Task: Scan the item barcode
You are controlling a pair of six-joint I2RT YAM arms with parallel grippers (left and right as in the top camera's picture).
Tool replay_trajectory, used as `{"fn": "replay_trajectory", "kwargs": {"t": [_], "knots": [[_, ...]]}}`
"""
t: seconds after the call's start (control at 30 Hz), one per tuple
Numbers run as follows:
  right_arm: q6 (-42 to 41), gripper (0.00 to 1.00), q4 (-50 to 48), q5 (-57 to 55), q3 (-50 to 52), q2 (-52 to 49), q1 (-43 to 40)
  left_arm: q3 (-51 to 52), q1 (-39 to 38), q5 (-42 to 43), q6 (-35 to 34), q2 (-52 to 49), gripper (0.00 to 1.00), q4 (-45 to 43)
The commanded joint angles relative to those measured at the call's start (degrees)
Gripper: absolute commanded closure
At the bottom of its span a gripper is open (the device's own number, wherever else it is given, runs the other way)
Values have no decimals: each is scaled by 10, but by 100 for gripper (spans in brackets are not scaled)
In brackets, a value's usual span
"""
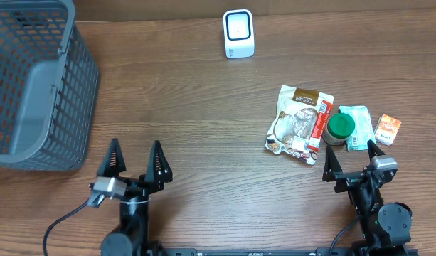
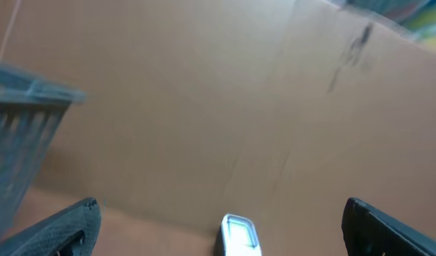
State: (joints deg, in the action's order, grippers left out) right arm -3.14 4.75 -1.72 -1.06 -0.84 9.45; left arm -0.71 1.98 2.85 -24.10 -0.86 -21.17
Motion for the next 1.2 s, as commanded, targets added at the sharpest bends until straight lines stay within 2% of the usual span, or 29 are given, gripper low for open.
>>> {"fn": "replay_trajectory", "kwargs": {"t": [0.0, 0.37, 0.43, 0.63, 1.17], "knots": [[2, 0, -1, 1, 6, 7, -2, 4, -1, -20, 12, 7, 0, 30], [2, 0, -1, 1, 6, 7, -2, 4, -1, -21, 131, 7, 0, 257], [2, 0, -1, 2, 6, 7, -2, 4, -2, -16, 176, 7, 0, 256], [2, 0, -1, 1, 6, 7, -2, 4, -2, -21, 239, 7, 0, 257], [2, 0, -1, 1, 6, 7, -2, 4, -1, -18, 243, 7, 0, 256]]}}
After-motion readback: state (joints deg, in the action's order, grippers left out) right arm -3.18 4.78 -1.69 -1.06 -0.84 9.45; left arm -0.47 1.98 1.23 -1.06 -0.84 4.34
